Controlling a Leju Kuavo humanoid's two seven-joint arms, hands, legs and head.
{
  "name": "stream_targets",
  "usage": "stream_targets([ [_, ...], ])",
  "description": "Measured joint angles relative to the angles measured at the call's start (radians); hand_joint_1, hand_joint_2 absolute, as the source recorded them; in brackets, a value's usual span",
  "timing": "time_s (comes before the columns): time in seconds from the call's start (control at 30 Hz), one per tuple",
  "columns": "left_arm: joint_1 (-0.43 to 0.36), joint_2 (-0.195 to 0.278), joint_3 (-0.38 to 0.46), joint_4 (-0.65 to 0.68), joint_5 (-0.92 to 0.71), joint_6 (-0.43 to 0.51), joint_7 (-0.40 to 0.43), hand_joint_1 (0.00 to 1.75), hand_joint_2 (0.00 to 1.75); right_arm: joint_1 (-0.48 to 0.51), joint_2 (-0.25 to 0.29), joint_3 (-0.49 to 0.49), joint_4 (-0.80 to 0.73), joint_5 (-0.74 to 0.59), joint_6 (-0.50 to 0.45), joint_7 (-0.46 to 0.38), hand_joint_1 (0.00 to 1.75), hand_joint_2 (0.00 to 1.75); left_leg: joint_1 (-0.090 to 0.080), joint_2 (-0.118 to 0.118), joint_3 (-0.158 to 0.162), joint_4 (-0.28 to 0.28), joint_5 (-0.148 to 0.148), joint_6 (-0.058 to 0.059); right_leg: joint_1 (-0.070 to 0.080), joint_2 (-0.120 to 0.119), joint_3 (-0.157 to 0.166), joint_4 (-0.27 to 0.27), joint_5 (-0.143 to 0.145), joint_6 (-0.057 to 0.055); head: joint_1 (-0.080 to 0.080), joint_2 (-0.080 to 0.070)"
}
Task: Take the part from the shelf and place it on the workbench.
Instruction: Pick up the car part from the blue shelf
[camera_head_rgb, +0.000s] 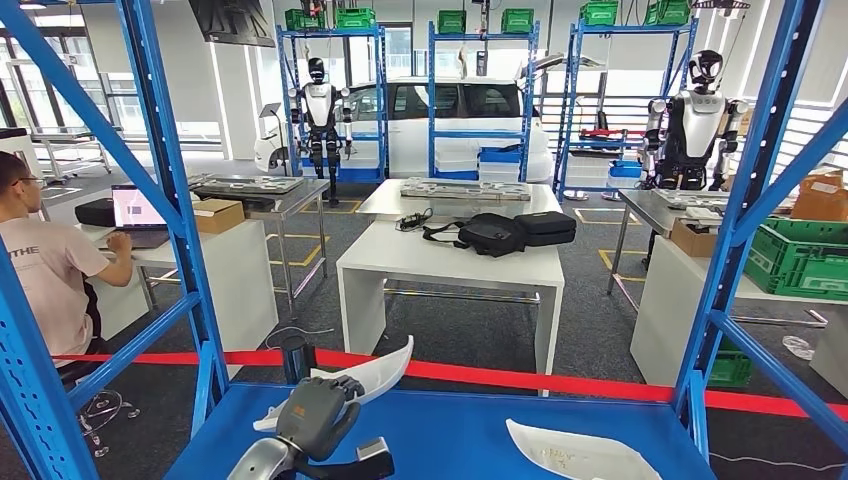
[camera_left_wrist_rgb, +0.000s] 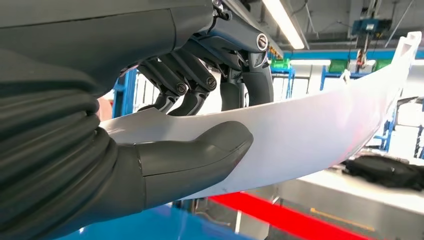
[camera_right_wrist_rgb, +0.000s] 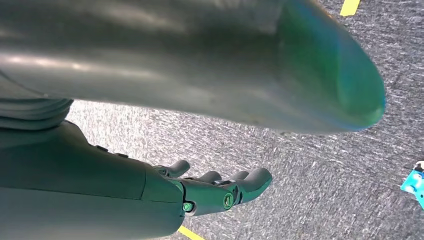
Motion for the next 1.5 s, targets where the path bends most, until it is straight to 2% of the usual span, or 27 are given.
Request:
stream_targets([
  [0.17, -0.032, -0.015, -0.003, -0.014, 0.017, -0.026, -0.024, 1.75, 1.75, -0.003, 0.000, 0.000, 0.000, -0.009, 0.000, -0.002, 0.00, 0.00, -0.004, 0.000, 0.000, 0.004, -0.004, 0.007, -0.006, 0.000, 0.001, 0.000, -0.002, 0.006, 0.000, 0.000],
  [0.33, -0.062, -0.021, -0.013, -0.029, 0.038, -0.056, -0.027, 1.75, 1.75, 0.000, 0.000, 0.000, 0.000, -0.013, -0.004, -0.007, 0.00, 0.00, -0.005, 0.002, 0.003, -0.002, -0.002, 0.021, -0.009, 0.001, 0.001, 0.002, -0.006, 0.019, 0.000, 0.000],
  [0.4, -0.075, -0.023, -0.019, -0.036, 0.054, -0.063, -0.031, 1.75, 1.75, 0.003, -0.001, 0.000, 0.000, -0.018, -0.010, -0.012, 0.00, 0.00, 0.002, 0.005, 0.008, -0.013, 0.003, 0.030, -0.007, -0.001, -0.028, 0.065, -0.044, 0.024, 0.001, 0.000],
  [0.47, -0.082, -0.025, -0.026, -0.038, 0.069, -0.070, -0.036, 1.75, 1.75, 0.006, -0.003, 0.000, 0.000, -0.022, -0.014, -0.017, 0.00, 0.00, 0.004, 0.007, 0.009, -0.014, 0.004, 0.033, -0.009, -0.002, -0.094, 0.200, -0.106, 0.027, 0.002, 0.000],
  [0.5, -0.082, -0.025, -0.030, -0.039, 0.075, -0.073, -0.038, 1.75, 1.75, 0.008, -0.004, -0.001, 0.000, -0.023, -0.015, -0.018, 0.00, 0.00, 0.004, 0.007, 0.009, -0.013, 0.003, 0.033, -0.010, -0.002, -0.127, 0.260, -0.125, 0.029, 0.002, 0.000],
  [0.53, -0.081, -0.025, -0.033, -0.039, 0.082, -0.076, -0.040, 1.75, 1.75, 0.011, -0.005, -0.001, 0.000, -0.024, -0.016, -0.019, 0.00, 0.00, 0.004, 0.007, 0.008, -0.012, 0.003, 0.033, -0.010, -0.002, -0.146, 0.291, -0.125, 0.030, 0.002, 0.000],
  [0.57, -0.081, -0.025, -0.036, -0.040, 0.088, -0.078, -0.041, 1.75, 1.75, 0.013, -0.007, -0.001, 0.000, -0.024, -0.018, -0.019, 0.00, 0.00, 0.005, 0.007, 0.008, -0.009, 0.001, 0.031, -0.012, -0.002, -0.147, 0.282, -0.106, 0.031, 0.003, 0.000],
  [0.6, -0.081, -0.025, -0.040, -0.041, 0.094, -0.079, -0.043, 1.75, 1.75, 0.014, -0.008, -0.001, 0.000, -0.024, -0.020, -0.020, 0.00, 0.00, 0.007, 0.007, 0.008, -0.005, -0.001, 0.028, -0.014, -0.003, -0.126, 0.232, -0.070, 0.032, 0.003, 0.000],
  [0.67, -0.082, -0.025, -0.048, -0.047, 0.106, -0.079, -0.043, 1.75, 1.75, 0.014, -0.012, -0.001, 0.000, -0.026, -0.023, -0.020, 0.00, 0.00, 0.009, 0.006, 0.006, 0.008, -0.007, 0.016, -0.017, -0.003, -0.063, 0.094, -0.008, 0.033, 0.003, 0.000],
  [0.7, -0.082, -0.025, -0.051, -0.051, 0.111, -0.080, -0.043, 1.75, 1.75, 0.013, -0.013, -0.001, 0.000, -0.027, -0.025, -0.020, 0.00, 0.00, 0.008, 0.006, 0.004, 0.013, -0.010, 0.009, -0.016, -0.001, -0.043, 0.050, 0.008, 0.029, 0.003, 0.000],
  [0.73, -0.083, -0.025, -0.055, -0.054, 0.114, -0.080, -0.042, 1.75, 1.75, 0.013, -0.015, -0.002, 0.000, -0.027, -0.027, -0.020, 0.00, 0.00, 0.007, 0.005, 0.002, 0.016, -0.010, 0.002, -0.015, 0.001, -0.036, 0.031, 0.011, 0.024, 0.003, 0.000],
  [0.83, -0.083, -0.024, -0.067, -0.060, 0.118, -0.083, -0.038, 1.75, 1.75, 0.014, -0.016, -0.002, 0.000, -0.028, -0.030, -0.020, 0.00, 0.00, 0.008, 0.003, -0.003, 0.016, -0.009, -0.015, -0.013, 0.003, -0.042, 0.032, 0.018, 0.001, 0.002, 0.000],
  [0.87, -0.083, -0.024, -0.071, -0.061, 0.119, -0.083, -0.037, 1.75, 1.75, 0.014, -0.016, -0.002, 0.000, -0.029, -0.031, -0.020, 0.00, 0.00, 0.009, 0.004, -0.010, 0.032, -0.023, -0.021, -0.014, 0.003, -0.044, 0.031, 0.022, -0.007, 0.001, 0.000],
  [0.9, -0.084, -0.023, -0.074, -0.062, 0.119, -0.084, -0.036, 1.75, 1.75, 0.013, -0.017, -0.002, 0.000, -0.029, -0.032, -0.021, 0.00, 0.00, 0.010, 0.005, -0.026, 0.067, -0.048, -0.027, -0.016, 0.002, -0.046, 0.029, 0.026, -0.013, 0.000, 0.000],
  [1.0, -0.081, -0.022, -0.081, -0.064, 0.122, -0.086, -0.037, 1.75, 1.75, 0.013, -0.018, -0.002, 0.000, -0.030, -0.035, -0.023, 0.00, 0.00, 0.013, 0.007, -0.100, 0.258, -0.150, -0.037, -0.015, -0.001, -0.054, 0.029, 0.032, -0.023, -0.002, 0.000],
  [1.03, -0.080, -0.022, -0.083, -0.063, 0.124, -0.087, -0.037, 1.75, 1.75, 0.014, -0.019, -0.002, 0.000, -0.030, -0.035, -0.024, 0.00, 0.00, 0.013, 0.007, -0.113, 0.300, -0.164, -0.038, -0.015, -0.001, -0.057, 0.029, 0.034, -0.024, -0.002, 0.000],
  [1.07, -0.078, -0.022, -0.085, -0.063, 0.126, -0.088, -0.037, 1.75, 1.75, 0.014, -0.019, -0.003, 0.000, -0.030, -0.035, -0.024, 0.00, 0.00, 0.013, 0.007, -0.108, 0.303, -0.159, -0.036, -0.014, -0.001, -0.059, 0.030, 0.036, -0.024, -0.002, 0.000],
  [1.1, -0.078, -0.022, -0.088, -0.064, 0.129, -0.089, -0.037, 1.75, 1.75, 0.014, -0.020, -0.003, 0.000, -0.030, -0.036, -0.024, 0.00, 0.00, 0.013, 0.007, -0.083, 0.266, -0.136, -0.033, -0.013, -0.001, -0.060, 0.030, 0.037, -0.023, -0.002, 0.000],
  [1.17, -0.081, -0.021, -0.092, -0.066, 0.134, -0.091, -0.039, 1.75, 1.75, 0.014, -0.020, -0.003, 0.000, -0.030, -0.036, -0.027, 0.00, 0.00, 0.011, 0.007, 0.000, 0.122, -0.080, -0.022, -0.012, 0.000, -0.062, 0.030, 0.040, -0.019, -0.002, 0.000],
  [1.2, -0.084, -0.021, -0.096, -0.068, 0.136, -0.092, -0.039, 1.75, 1.75, 0.013, -0.020, -0.004, 0.000, -0.031, -0.037, -0.029, 0.00, 0.00, 0.009, 0.007, 0.033, 0.060, -0.064, -0.017, -0.010, 0.000, -0.064, 0.030, 0.043, -0.015, -0.002, 0.000],
  [1.23, -0.087, -0.022, -0.099, -0.069, 0.139, -0.093, -0.039, 1.75, 1.75, 0.012, -0.022, -0.005, 0.000, -0.032, -0.038, -0.030, 0.00, 0.00, 0.006, 0.006, 0.051, 0.023, -0.057, -0.013, -0.010, 0.000, -0.067, 0.030, 0.046, -0.009, -0.002, 0.000],
  [1.33, -0.092, -0.023, -0.110, -0.071, 0.146, -0.096, -0.033, 1.75, 1.75, 0.010, -0.026, -0.008, 0.000, -0.034, -0.043, -0.033, 0.00, 0.00, 0.004, 0.006, 0.052, 0.005, -0.048, -0.002, -0.011, -0.001, -0.073, 0.028, 0.054, 0.010, -0.001, 0.000],
  [1.37, -0.095, -0.023, -0.113, -0.071, 0.148, -0.097, -0.032, 1.75, 1.75, 0.010, -0.027, -0.008, 0.000, -0.035, -0.044, -0.033, 0.00, 0.00, 0.006, 0.008, 0.051, 0.001, -0.043, 0.005, -0.012, -0.001, -0.077, 0.036, 0.046, 0.016, -0.001, 0.000],
  [1.43, -0.102, -0.025, -0.120, -0.071, 0.150, -0.098, -0.033, 1.75, 1.75, 0.009, -0.032, -0.008, 0.000, -0.036, -0.046, -0.033, 0.00, 0.00, 0.010, 0.011, 0.045, -0.006, -0.031, 0.018, -0.012, -0.003, -0.106, 0.105, -0.006, 0.024, 0.000, 0.000],
  [1.5, -0.105, -0.026, -0.126, -0.069, 0.150, -0.103, -0.033, 1.75, 1.75, 0.008, -0.038, -0.009, 0.000, -0.038, -0.047, -0.034, 0.00, 0.00, 0.008, 0.013, 0.034, -0.004, -0.025, 0.023, -0.012, -0.003, -0.158, 0.235, -0.075, 0.030, 0.001, 0.000],
])
